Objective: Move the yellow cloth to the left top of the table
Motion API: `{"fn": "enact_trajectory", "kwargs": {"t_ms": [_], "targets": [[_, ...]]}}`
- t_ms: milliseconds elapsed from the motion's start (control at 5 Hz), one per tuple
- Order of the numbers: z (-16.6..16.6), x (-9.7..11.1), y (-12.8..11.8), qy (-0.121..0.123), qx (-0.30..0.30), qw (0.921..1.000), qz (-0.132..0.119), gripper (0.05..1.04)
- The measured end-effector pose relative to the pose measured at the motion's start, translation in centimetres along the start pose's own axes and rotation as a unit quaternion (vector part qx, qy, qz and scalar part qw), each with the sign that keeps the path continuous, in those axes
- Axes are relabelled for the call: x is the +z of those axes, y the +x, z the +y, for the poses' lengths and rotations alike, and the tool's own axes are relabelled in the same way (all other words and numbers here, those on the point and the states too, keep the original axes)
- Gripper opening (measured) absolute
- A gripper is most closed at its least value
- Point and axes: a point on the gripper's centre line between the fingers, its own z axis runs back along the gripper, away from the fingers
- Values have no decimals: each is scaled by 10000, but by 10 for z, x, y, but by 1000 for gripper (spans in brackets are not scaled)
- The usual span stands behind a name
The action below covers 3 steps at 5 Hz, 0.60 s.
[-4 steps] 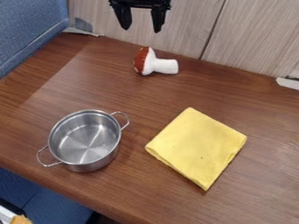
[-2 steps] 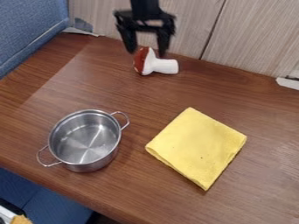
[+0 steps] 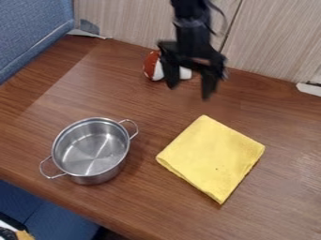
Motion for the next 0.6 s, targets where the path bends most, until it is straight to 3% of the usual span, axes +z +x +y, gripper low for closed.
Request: {"fn": "enact_trajectory", "kwargs": {"t_ms": [200,400,600], "targets": [[-37,2,-29,106,-713,9974,-80,1000],[-49,-4,-53,129,-1021,9947,9,1000],[-57,-11,-62,43,-1176,9930,50,1000]]}}
